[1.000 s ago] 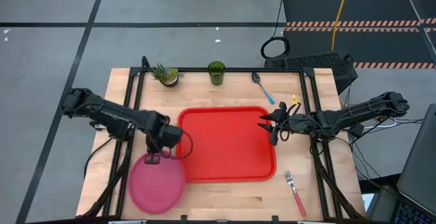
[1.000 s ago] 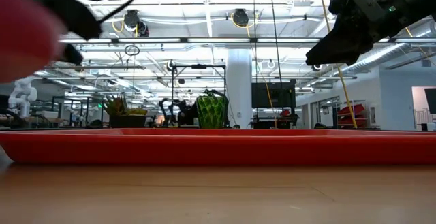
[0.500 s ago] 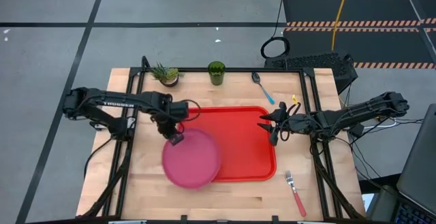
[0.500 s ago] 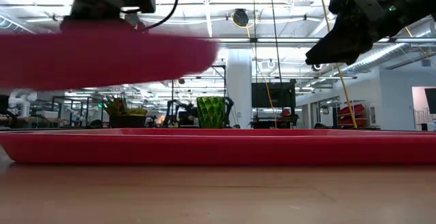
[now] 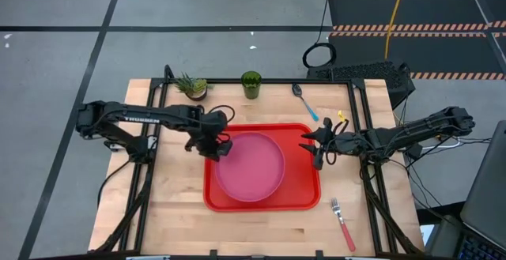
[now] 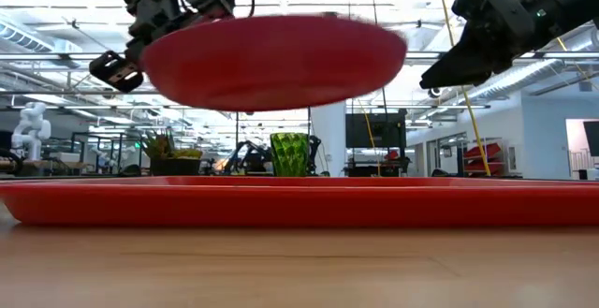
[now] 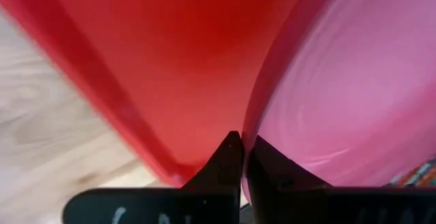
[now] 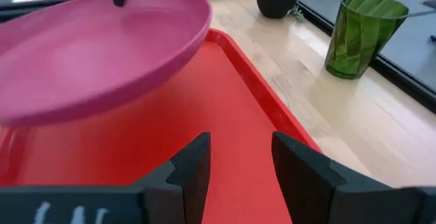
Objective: Pick and place plate/cup/fork/spoon on tray
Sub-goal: Put the pink plate on the red serving tray
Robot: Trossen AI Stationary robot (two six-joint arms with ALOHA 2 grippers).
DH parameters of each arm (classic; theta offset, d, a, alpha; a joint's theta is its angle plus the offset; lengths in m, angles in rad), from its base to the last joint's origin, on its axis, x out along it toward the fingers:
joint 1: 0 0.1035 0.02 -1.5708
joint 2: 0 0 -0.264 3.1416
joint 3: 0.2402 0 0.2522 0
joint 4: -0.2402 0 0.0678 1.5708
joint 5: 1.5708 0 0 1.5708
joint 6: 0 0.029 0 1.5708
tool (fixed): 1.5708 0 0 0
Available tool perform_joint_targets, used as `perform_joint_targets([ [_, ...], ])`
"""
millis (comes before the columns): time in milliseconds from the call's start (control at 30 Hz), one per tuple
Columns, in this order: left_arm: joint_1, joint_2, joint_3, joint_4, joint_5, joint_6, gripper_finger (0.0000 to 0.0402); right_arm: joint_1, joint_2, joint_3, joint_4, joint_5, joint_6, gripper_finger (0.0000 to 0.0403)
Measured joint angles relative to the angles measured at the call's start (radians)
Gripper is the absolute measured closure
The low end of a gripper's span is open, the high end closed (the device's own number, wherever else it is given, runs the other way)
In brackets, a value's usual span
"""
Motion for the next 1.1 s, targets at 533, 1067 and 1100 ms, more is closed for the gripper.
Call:
perform_joint_targets([
  [533,-0.013,0.122,0.000,-0.038,-0.061,-0.060,0.0397,0.003,-0.067,0.000,-0.104,-0.061,-0.053,0.0255],
  [1067,-0.017,0.151,0.000,-0.028,-0.097,-0.083,0.0397,0.004,-0.067,0.000,-0.104,-0.159,-0.064,0.0255],
  [1100,-0.019,0.157,0.000,-0.022,-0.095,-0.086,0.0397,0.004,-0.067,0.000,-0.105,-0.160,-0.065,0.0255],
])
